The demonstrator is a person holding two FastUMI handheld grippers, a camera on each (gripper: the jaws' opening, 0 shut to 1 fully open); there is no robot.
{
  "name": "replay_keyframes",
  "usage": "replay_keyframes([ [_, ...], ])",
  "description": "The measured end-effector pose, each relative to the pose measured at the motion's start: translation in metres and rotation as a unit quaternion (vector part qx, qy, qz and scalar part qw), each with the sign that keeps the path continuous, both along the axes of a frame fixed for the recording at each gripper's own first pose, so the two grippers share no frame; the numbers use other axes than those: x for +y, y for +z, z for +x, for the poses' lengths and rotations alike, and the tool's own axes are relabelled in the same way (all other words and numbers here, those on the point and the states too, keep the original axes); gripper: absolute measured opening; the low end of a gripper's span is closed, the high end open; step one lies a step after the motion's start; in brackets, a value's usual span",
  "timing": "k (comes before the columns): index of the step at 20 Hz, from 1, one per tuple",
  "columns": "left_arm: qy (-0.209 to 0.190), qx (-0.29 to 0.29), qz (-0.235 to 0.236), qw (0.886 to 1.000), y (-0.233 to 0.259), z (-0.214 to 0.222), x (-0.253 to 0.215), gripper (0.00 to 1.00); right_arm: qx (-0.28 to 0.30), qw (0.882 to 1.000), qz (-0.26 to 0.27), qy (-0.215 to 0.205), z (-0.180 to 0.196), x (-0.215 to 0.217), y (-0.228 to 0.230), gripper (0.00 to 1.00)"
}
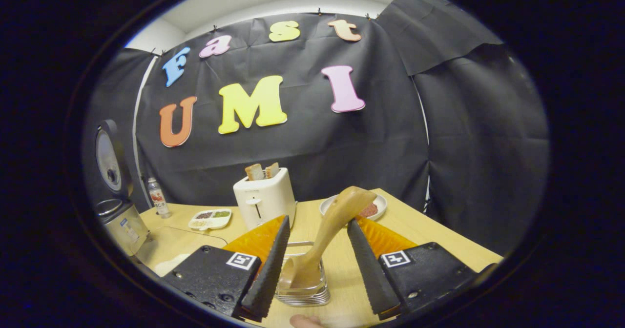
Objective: Close the left gripper, press the button to open the rice cooker; take a wooden spoon from the chopstick holder with the right hand, scoop a spoonful of rice and pour it into the rice cooker, then put the wooden spoon back into the chopstick holder.
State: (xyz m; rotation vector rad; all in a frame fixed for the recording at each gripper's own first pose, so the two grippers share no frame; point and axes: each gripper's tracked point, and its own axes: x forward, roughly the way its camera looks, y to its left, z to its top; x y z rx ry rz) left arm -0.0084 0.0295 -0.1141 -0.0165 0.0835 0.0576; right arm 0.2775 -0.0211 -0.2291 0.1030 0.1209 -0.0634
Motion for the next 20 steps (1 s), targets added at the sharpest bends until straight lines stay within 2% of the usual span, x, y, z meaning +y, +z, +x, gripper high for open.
replay_keyframes([
  [1, -0.002, 0.001, -0.005, 1.000, -0.002, 0.001, 0.001, 0.96, 0.020, 1.000, -0.007, 0.002, 0.004, 0.001, -0.009, 0.77],
  [2, -0.004, 0.001, -0.009, 1.000, -0.003, 0.001, 0.001, 0.96, 0.040, 0.999, -0.006, 0.006, 0.007, 0.004, -0.018, 0.70],
  [3, -0.004, 0.000, -0.012, 1.000, -0.003, 0.002, 0.002, 0.96, 0.056, 0.998, 0.003, 0.011, 0.009, 0.006, -0.025, 0.73],
  [6, -0.003, 0.000, -0.016, 1.000, -0.005, 0.002, 0.005, 0.96, 0.076, 0.996, 0.019, 0.034, 0.020, 0.019, -0.036, 0.65],
  [7, -0.004, 0.000, -0.016, 1.000, -0.007, 0.002, 0.005, 0.96, 0.076, 0.996, 0.014, 0.032, 0.023, 0.018, -0.036, 0.51],
  [8, -0.005, 0.000, -0.017, 1.000, -0.008, 0.001, 0.005, 0.96, 0.073, 0.997, 0.013, 0.032, 0.025, 0.017, -0.033, 0.57],
  [9, -0.007, -0.001, -0.019, 1.000, -0.009, 0.001, 0.005, 0.96, 0.071, 0.997, 0.015, 0.032, 0.026, 0.018, -0.032, 0.48],
  [10, -0.008, 0.000, -0.020, 1.000, -0.011, 0.001, 0.004, 0.96, 0.068, 0.997, 0.026, 0.038, 0.025, 0.020, -0.030, 0.34],
  [13, -0.005, 0.005, -0.021, 1.000, -0.016, -0.001, 0.009, 0.96, 0.060, 0.997, 0.027, 0.035, 0.021, 0.023, -0.019, 0.16],
  [15, -0.007, 0.006, -0.023, 1.000, -0.019, -0.003, 0.010, 0.96, 0.048, 0.997, 0.023, 0.049, 0.017, 0.032, -0.004, 0.13],
  [20, -0.014, -0.001, -0.026, 1.000, -0.018, -0.011, 0.011, 0.96, 0.009, 0.999, -0.020, 0.042, -0.003, 0.033, 0.048, 0.11],
])
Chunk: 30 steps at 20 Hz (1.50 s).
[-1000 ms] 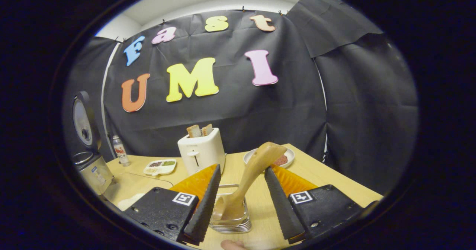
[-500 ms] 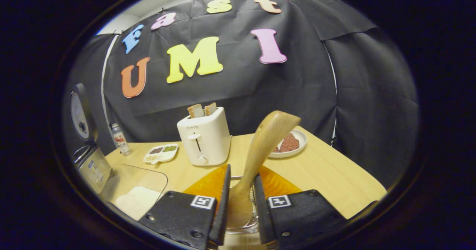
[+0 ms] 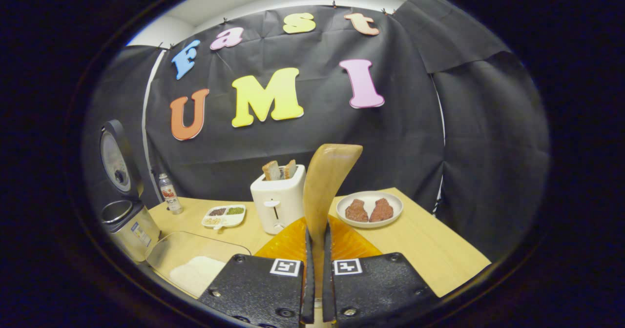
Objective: Close the left gripper, press the button to open the rice cooker; take a wooden spoon from the chopstick holder with the right hand, scoop a spoonful of rice and pour it into the rice cooker, then put the wooden spoon back into the chopstick holder.
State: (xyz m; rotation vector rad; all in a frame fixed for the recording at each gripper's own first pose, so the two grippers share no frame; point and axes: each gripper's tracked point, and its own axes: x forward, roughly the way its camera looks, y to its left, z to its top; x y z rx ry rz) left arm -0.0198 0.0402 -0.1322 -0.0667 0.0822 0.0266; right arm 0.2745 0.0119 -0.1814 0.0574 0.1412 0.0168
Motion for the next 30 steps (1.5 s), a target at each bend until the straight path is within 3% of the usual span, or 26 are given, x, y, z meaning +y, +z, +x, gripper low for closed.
replay_keyframes([
  [7, -0.009, -0.003, -0.013, 1.000, -0.005, -0.007, 0.002, 0.96, -0.065, 0.997, -0.029, 0.024, -0.044, 0.037, 0.087, 0.11],
  [13, -0.002, -0.003, -0.022, 1.000, -0.007, -0.016, 0.010, 0.96, -0.086, 0.993, -0.031, 0.081, -0.069, 0.104, 0.110, 0.09],
  [17, 0.002, -0.009, -0.028, 1.000, -0.004, -0.021, 0.014, 0.95, -0.066, 0.992, -0.035, 0.097, -0.058, 0.135, 0.083, 0.09],
  [23, 0.018, -0.013, -0.011, 1.000, -0.003, -0.018, 0.030, 0.94, 0.012, 0.992, -0.061, 0.108, -0.029, 0.170, -0.012, 0.09],
  [26, 0.018, -0.008, -0.008, 1.000, -0.006, -0.018, 0.031, 0.95, 0.038, 0.991, -0.082, 0.100, -0.014, 0.173, -0.047, 0.09],
  [30, 0.020, -0.002, -0.014, 1.000, -0.010, -0.014, 0.037, 0.95, 0.032, 0.987, -0.139, 0.066, 0.003, 0.164, -0.064, 0.09],
])
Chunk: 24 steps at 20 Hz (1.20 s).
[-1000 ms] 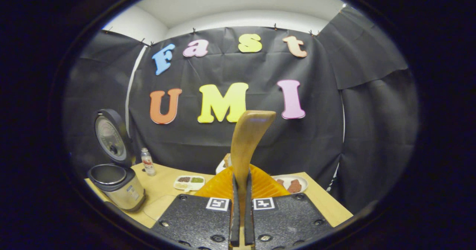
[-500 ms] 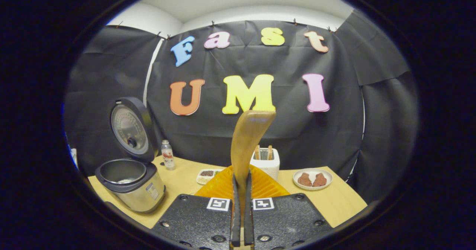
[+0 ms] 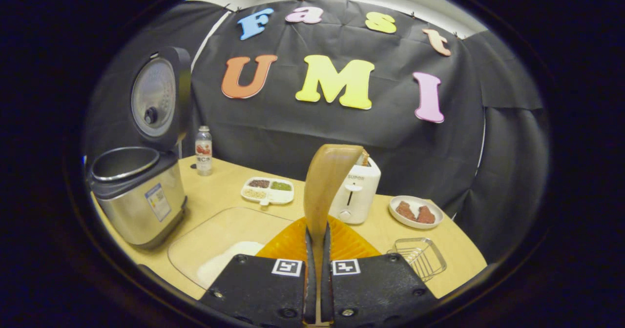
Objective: Close the left gripper, press the button to open the rice cooker; take a wooden spoon from the chopstick holder with the right hand, scoop a spoonful of rice and pour it into the rice cooker, then put the wooden spoon back into the chopstick holder.
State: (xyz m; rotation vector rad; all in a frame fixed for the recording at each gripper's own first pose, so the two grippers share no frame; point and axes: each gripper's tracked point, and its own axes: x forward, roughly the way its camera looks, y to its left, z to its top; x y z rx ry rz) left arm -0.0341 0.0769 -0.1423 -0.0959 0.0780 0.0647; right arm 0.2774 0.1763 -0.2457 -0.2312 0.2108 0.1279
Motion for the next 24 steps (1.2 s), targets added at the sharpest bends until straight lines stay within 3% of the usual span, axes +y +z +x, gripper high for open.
replay_keyframes([
  [3, 0.000, 0.007, -0.012, 1.000, -0.006, 0.004, 0.002, 0.95, 0.022, 1.000, 0.018, 0.001, 0.006, 0.004, -0.020, 0.09],
  [6, -0.006, 0.013, -0.014, 1.000, -0.009, 0.006, -0.001, 0.95, 0.091, 0.985, 0.140, 0.037, -0.008, 0.026, -0.029, 0.10],
  [11, -0.004, 0.012, 0.003, 1.000, -0.007, 0.007, -0.003, 0.94, 0.115, 0.969, 0.215, 0.041, -0.009, 0.033, -0.030, 0.09],
  [16, -0.006, 0.020, -0.002, 1.000, -0.010, 0.009, -0.007, 0.95, 0.142, 0.937, 0.315, 0.049, -0.014, 0.044, -0.030, 0.09],
  [22, -0.003, 0.029, -0.006, 1.000, -0.014, 0.011, -0.008, 0.94, 0.170, 0.890, 0.417, 0.071, -0.019, 0.054, -0.024, 0.08],
  [24, -0.003, 0.032, -0.001, 0.999, -0.014, 0.010, -0.009, 0.95, 0.159, 0.886, 0.431, 0.064, -0.018, 0.048, -0.018, 0.08],
])
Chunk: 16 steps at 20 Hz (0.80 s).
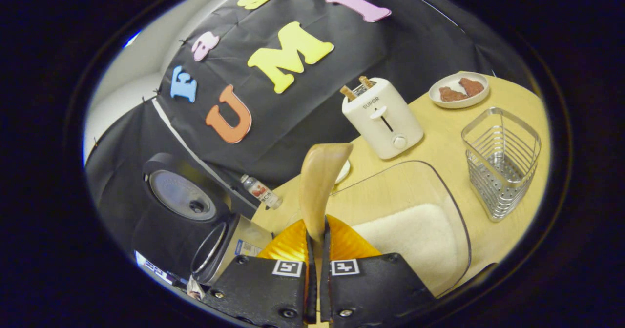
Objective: Close the left gripper, press the button to open the rice cooker; take a wooden spoon from the chopstick holder with the right hand, scoop a spoonful of rice and pour it into the rice cooker, then put the wooden spoon back into the chopstick holder.
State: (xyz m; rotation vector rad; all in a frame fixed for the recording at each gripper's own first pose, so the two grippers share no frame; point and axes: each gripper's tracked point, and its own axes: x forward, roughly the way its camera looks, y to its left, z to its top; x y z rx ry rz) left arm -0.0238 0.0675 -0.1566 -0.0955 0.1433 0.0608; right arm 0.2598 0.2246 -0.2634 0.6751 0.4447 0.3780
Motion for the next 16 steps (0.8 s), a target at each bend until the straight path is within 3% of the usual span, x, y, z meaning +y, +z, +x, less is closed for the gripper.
replay_keyframes([
  [4, -0.001, -0.002, 0.008, 1.000, 0.003, -0.002, -0.001, 0.95, -0.010, 0.999, 0.028, -0.037, -0.001, -0.031, 0.011, 0.08],
  [10, -0.003, -0.002, 0.011, 1.000, 0.008, -0.002, -0.005, 0.94, 0.003, 0.985, 0.151, -0.083, -0.002, -0.068, 0.035, 0.08],
  [13, -0.003, -0.002, 0.012, 1.000, 0.009, -0.001, -0.009, 0.94, 0.028, 0.959, 0.260, -0.108, -0.008, -0.084, 0.045, 0.08],
  [15, -0.008, -0.006, 0.011, 1.000, 0.011, -0.001, -0.015, 0.95, 0.053, 0.929, 0.346, -0.123, -0.015, -0.092, 0.052, 0.08],
  [16, -0.010, -0.005, 0.012, 1.000, 0.011, -0.001, -0.018, 0.95, 0.064, 0.911, 0.387, -0.129, -0.020, -0.097, 0.055, 0.03],
])
